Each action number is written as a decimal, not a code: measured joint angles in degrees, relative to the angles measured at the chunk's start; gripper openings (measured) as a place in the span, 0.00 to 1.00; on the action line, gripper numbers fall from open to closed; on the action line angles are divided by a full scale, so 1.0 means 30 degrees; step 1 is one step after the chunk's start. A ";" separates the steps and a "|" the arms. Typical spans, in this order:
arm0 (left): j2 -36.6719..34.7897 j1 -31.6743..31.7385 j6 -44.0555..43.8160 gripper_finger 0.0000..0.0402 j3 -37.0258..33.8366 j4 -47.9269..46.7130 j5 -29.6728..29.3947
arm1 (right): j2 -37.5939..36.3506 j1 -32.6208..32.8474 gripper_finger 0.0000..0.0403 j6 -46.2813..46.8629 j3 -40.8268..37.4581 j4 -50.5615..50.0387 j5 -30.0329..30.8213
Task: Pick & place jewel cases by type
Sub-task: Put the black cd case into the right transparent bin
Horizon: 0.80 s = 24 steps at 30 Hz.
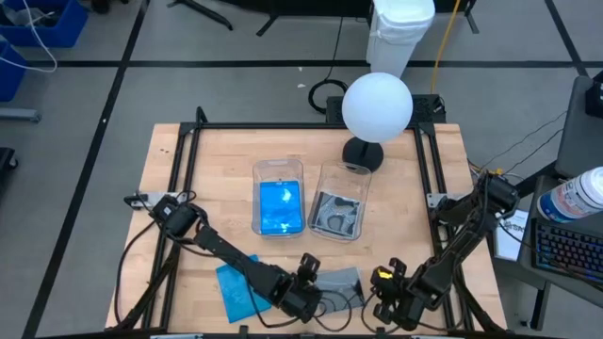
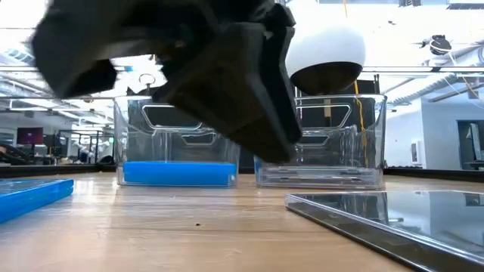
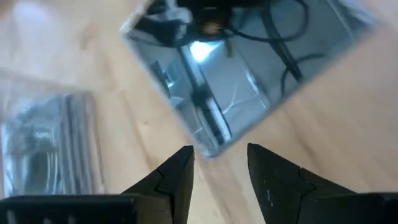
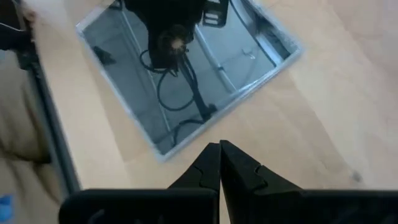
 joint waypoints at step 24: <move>0.0580 -0.0097 0.7319 0.39 -0.3219 0.5062 -0.1407 | -0.0029 -0.1997 0.28 0.1795 0.0036 0.1383 -0.3788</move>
